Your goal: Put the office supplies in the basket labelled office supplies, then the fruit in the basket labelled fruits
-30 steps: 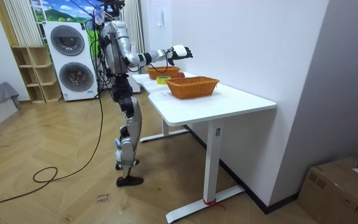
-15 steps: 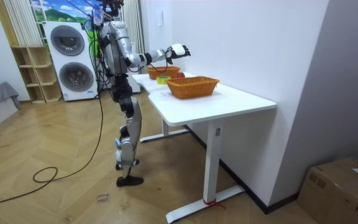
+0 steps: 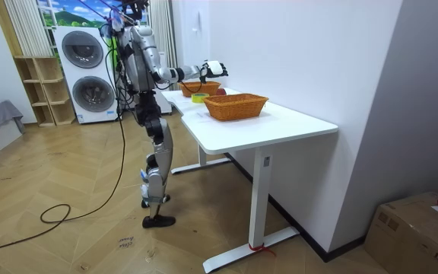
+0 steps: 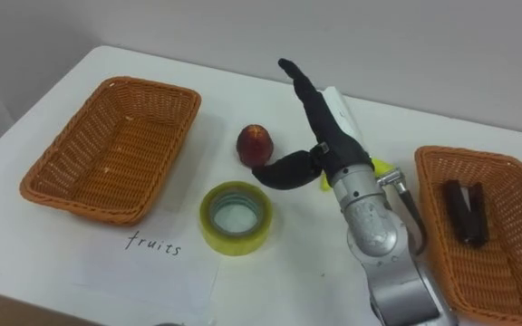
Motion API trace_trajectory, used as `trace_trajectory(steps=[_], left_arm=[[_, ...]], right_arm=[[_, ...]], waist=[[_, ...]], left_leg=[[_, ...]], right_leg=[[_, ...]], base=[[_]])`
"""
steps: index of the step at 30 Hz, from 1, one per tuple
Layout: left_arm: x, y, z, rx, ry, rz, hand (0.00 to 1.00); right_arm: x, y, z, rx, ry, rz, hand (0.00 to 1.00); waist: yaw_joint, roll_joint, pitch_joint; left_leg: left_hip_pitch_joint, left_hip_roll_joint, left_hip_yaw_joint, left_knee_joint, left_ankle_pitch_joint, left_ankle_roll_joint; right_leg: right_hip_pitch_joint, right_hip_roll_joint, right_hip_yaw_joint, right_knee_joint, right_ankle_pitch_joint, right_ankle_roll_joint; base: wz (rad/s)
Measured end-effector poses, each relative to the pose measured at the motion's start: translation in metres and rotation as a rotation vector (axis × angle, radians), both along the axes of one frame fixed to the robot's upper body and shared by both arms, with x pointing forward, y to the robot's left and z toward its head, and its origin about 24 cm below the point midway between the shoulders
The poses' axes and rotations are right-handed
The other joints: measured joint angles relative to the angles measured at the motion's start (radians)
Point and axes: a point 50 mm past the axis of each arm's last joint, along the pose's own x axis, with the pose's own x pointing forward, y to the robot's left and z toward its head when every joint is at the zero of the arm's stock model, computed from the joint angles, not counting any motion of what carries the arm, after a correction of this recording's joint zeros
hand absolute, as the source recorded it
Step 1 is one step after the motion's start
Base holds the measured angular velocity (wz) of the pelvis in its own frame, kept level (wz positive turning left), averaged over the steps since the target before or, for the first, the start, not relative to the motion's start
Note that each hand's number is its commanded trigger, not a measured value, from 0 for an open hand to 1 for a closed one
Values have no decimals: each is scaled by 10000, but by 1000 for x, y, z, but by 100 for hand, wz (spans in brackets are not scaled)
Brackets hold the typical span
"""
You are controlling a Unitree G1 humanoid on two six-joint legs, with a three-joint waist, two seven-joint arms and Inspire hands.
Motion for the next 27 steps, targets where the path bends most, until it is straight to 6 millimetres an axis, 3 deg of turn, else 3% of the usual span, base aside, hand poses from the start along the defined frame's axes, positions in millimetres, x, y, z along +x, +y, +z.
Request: trace_trajectory(steps=[9,18,27], left_arm=[[-2,-7,-3,-90,191,-67,0],[-2,-8,-3,-100,221,-44,0],[-9,-10,-4,-79,432,-189,0]], right_arm=[[1,-5,-14,-92,508,-384,0],[0,-2,-20,-144,645,-408,0],[0,1,-45,-526,1714,-210,0]], waist=[[59,190,71],[187,248,8],[369,218,-11]], left_leg=[[-83,-57,-265,3,39,64],[-159,-68,-353,5,43,59],[-212,-205,-534,67,68,89]], right_leg=[[9,-75,-87,-1,-2,6],[-26,-66,-101,-19,-24,42],[12,-135,-108,-14,-62,103]], base=[[7],[3],[7]])
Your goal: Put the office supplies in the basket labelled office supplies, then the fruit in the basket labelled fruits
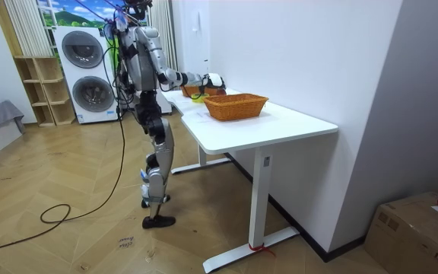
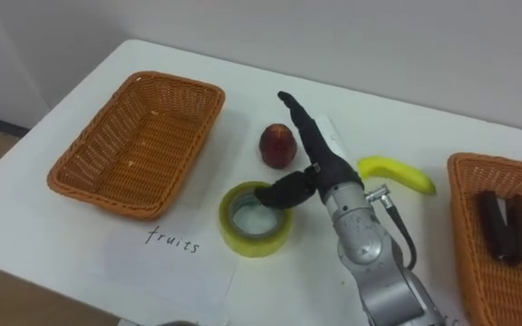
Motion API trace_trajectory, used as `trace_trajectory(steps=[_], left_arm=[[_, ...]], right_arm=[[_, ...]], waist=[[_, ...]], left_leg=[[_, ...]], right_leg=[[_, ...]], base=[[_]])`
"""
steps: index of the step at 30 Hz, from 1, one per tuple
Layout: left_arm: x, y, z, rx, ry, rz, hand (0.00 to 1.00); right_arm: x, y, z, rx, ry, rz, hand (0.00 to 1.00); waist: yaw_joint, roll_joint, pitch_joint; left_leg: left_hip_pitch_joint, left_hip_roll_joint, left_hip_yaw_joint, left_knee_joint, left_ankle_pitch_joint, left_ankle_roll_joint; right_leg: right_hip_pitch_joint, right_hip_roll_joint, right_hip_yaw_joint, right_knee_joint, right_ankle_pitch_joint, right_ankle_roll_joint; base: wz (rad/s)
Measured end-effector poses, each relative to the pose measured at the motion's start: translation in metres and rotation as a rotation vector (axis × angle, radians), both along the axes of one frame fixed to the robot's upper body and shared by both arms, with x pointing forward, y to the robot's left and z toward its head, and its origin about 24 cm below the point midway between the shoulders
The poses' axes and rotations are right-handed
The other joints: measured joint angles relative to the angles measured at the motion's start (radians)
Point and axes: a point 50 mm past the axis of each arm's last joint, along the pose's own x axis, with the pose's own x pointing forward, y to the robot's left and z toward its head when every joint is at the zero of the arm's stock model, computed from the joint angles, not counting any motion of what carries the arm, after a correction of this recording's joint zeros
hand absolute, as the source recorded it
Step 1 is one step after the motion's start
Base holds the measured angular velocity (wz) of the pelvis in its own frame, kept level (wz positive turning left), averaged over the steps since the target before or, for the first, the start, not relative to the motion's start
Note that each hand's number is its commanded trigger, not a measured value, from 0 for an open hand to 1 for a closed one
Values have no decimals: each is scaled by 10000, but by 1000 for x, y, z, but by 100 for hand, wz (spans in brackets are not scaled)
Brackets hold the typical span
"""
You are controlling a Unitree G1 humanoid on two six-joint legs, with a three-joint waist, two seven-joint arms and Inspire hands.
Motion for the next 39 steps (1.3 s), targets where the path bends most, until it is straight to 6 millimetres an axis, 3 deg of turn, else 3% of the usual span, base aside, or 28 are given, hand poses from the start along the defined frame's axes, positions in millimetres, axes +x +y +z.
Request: trace_trajectory(steps=[8,11,25,39], left_arm=[[-1,-1,-1,-49,88,32,0],[-2,-3,-1,-133,160,12,0],[9,-6,-1,-236,154,-55,0],[1,-7,-3,-361,568,56,0]], right_arm=[[-1,-3,-9,-163,377,-84,0],[-1,-3,-11,-159,471,-114,0],[5,4,-14,-1318,426,-1,0],[4,10,-19,-1810,435,88,0]], waist=[[206,-105,58],[220,-201,43],[248,-201,48],[192,-241,67]], left_leg=[[-18,-47,-55,-19,45,65],[-19,-47,-81,-4,45,64],[-43,-45,-121,-3,49,56],[-34,-47,-123,-32,49,56]], right_leg=[[25,-117,-254,30,-18,32],[43,-112,-286,31,-18,32],[33,-113,-478,28,-19,35],[37,-109,-481,20,-21,37]], base=[[2],[0],[0],[0]])
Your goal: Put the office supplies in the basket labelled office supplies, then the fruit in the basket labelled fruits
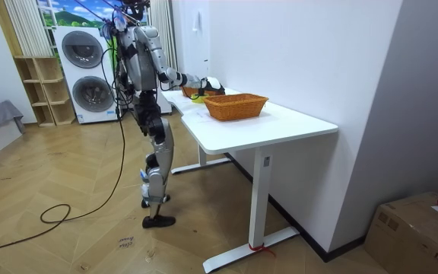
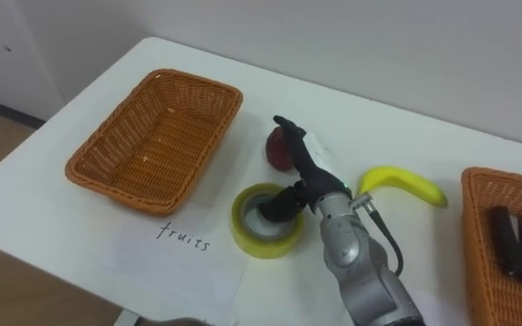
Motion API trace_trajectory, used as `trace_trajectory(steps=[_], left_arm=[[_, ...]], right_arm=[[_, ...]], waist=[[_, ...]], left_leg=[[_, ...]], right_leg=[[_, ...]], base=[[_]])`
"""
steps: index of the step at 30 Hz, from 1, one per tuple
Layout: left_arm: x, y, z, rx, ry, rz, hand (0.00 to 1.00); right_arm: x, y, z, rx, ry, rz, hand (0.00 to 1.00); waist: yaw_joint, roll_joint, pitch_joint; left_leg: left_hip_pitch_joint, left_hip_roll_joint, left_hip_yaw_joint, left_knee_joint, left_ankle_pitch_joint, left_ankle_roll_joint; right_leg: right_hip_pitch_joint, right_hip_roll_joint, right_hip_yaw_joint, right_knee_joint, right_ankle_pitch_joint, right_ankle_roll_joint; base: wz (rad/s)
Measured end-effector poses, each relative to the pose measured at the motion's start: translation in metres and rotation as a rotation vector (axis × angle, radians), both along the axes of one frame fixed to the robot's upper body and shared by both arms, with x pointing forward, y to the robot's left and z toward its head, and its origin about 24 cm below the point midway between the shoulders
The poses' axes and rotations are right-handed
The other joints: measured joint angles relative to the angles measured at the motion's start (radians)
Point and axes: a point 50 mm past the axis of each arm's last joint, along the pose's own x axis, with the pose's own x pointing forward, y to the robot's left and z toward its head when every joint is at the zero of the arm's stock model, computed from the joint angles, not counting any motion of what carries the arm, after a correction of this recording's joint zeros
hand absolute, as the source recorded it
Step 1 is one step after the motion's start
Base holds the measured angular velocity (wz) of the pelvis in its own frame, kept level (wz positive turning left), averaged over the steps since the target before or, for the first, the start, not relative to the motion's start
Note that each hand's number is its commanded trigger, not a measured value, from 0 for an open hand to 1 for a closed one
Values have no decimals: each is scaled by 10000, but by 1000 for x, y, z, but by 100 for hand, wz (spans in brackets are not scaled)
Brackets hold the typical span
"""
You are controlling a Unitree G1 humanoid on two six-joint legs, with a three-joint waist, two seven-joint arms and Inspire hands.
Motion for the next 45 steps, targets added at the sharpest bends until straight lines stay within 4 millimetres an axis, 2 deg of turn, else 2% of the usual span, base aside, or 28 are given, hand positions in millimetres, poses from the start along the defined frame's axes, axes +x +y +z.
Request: trace_trajectory(steps=[13,19,23,31,45], left_arm=[[7,-1,1,-93,-292,-100,0],[7,-2,0,-99,-295,-90,0],[7,-2,0,-95,-299,-67,0],[3,-1,-1,122,-387,-12,0],[5,0,0,275,-643,-46,0]], right_arm=[[-2,7,-1,-691,-357,284,0],[-5,9,2,-795,-507,412,0],[-12,19,3,-1054,-677,892,0],[-17,24,5,-928,-766,1089,0],[-28,24,14,-1289,-1374,1188,0]], waist=[[-39,18,-16],[-25,106,-77],[-51,168,-106],[-55,199,-94],[-449,167,-114]], left_leg=[[3,11,42,3,0,-1],[0,22,132,-14,0,-1],[12,25,189,-45,2,-2],[110,44,383,-66,2,-1],[28,36,412,-132,2,2]], right_leg=[[-16,11,53,3,0,0],[-72,13,131,3,0,0],[-108,21,236,4,0,0],[-119,32,495,-4,0,0],[-203,26,528,6,1,1]], base=[[0],[-4],[-5],[-7],[0]])
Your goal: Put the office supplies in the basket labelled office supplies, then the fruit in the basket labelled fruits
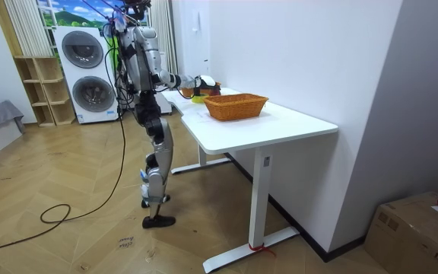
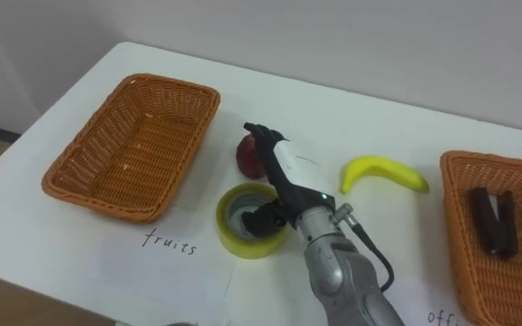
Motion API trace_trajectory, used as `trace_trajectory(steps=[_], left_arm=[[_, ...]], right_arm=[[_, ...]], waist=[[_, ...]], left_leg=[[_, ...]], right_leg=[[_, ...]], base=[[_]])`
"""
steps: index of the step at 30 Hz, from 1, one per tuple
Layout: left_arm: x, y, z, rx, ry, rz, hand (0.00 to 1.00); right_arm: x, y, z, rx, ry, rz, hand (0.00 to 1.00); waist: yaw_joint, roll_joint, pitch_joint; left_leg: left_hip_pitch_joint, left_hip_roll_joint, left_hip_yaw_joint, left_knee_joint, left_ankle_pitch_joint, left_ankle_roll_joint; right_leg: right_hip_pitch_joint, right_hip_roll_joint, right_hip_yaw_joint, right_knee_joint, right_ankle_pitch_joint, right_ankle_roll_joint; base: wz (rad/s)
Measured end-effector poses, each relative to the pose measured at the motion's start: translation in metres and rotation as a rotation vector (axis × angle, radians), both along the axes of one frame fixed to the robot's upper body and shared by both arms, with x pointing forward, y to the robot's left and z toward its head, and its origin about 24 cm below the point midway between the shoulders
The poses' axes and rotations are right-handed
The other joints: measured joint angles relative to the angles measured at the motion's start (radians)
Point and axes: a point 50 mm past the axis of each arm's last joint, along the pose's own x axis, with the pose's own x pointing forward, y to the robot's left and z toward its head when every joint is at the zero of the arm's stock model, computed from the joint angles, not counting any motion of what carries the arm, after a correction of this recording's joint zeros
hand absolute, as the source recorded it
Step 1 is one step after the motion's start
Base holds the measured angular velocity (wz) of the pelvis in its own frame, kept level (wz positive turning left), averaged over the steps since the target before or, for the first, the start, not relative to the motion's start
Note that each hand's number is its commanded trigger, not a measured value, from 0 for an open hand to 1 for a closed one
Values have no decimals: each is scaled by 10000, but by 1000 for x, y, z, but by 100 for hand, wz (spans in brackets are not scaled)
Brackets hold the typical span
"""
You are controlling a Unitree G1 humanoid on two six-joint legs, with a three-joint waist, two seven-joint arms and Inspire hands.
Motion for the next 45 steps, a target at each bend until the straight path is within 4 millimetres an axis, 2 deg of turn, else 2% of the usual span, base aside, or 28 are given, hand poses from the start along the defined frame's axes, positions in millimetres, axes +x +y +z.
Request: trace_trajectory(steps=[4,18,25,36,45], left_arm=[[0,1,0,4,-2,35,0],[-2,4,0,-12,-28,186,0],[-5,4,0,-107,123,214,0],[-10,5,-1,-179,331,312,0],[-11,6,-1,-386,434,391,0]], right_arm=[[-2,1,4,369,-91,59,0],[-11,-12,-8,604,510,-347,0],[-15,-13,-12,792,875,-237,0],[-21,-17,-18,769,1561,-76,0],[-24,-18,-21,849,1819,-90,0]], waist=[[-108,11,6],[-231,-6,0],[-438,-61,-9],[-449,-94,-2],[-430,-254,-11]], left_leg=[[18,3,2,10,0,0],[101,3,14,-47,-1,3],[97,0,-4,-40,-2,5],[172,-6,-29,12,-3,6],[149,-5,-28,84,-5,7]], right_leg=[[13,0,43,-2,0,0],[37,3,149,4,0,1],[42,3,140,7,3,5],[170,-1,136,1,3,6],[170,-2,137,7,4,7]], base=[[0],[-2],[0],[0],[0]])
